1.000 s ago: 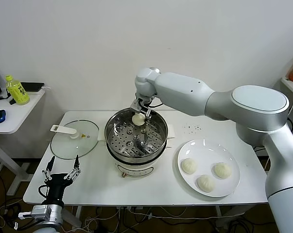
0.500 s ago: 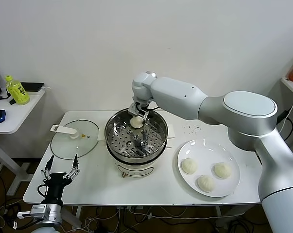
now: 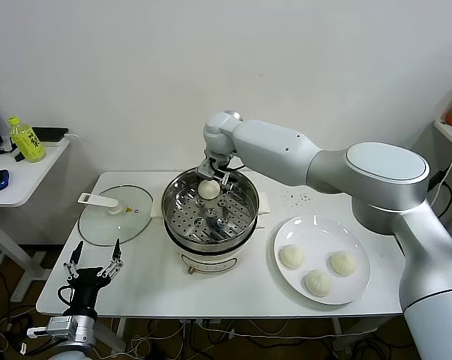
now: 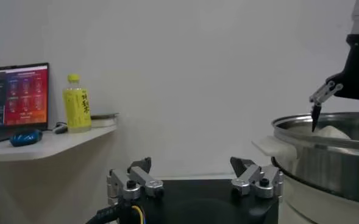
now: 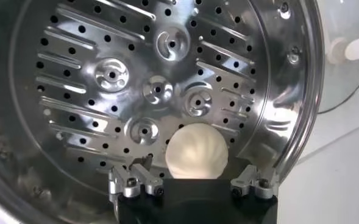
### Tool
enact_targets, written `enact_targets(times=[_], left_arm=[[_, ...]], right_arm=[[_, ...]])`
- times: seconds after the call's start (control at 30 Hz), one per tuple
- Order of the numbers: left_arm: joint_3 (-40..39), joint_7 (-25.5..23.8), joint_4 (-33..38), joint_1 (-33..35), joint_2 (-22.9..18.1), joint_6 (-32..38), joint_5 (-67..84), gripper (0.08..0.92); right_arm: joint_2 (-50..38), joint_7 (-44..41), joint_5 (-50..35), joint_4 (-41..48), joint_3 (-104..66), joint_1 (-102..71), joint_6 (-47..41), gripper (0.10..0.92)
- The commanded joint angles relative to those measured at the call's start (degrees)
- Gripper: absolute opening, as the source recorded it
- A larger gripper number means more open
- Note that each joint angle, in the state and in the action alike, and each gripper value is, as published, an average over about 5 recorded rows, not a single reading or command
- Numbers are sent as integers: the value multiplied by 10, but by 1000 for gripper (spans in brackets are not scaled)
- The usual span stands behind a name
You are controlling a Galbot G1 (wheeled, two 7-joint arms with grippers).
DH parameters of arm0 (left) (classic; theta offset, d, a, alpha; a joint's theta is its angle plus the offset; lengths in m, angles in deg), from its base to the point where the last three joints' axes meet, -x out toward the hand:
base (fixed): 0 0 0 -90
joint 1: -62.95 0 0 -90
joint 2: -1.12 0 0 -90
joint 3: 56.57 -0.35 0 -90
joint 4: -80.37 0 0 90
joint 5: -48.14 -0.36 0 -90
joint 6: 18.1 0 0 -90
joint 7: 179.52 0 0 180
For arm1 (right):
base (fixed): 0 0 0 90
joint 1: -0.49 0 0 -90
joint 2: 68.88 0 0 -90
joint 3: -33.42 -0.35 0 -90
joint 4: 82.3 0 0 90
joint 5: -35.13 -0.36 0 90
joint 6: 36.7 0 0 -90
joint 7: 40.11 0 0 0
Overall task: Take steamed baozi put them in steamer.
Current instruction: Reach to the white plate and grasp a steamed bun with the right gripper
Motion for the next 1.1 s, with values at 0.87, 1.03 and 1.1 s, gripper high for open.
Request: enact_targets(times=[0.87,1.03,1.1], left_arm=[[-10,2,21,10,-10,-6,-21,823],[-12,2,26,17,-12,-3,-20,823],[-12,2,28,20,-13,-1,-19,823]], right_arm=[[-385,-39,-371,-267,144,218,-196,823],[-430,-32,-347,-286,155,198,-210,823],[-440,-28,-342,-292,160,184,-219,823]])
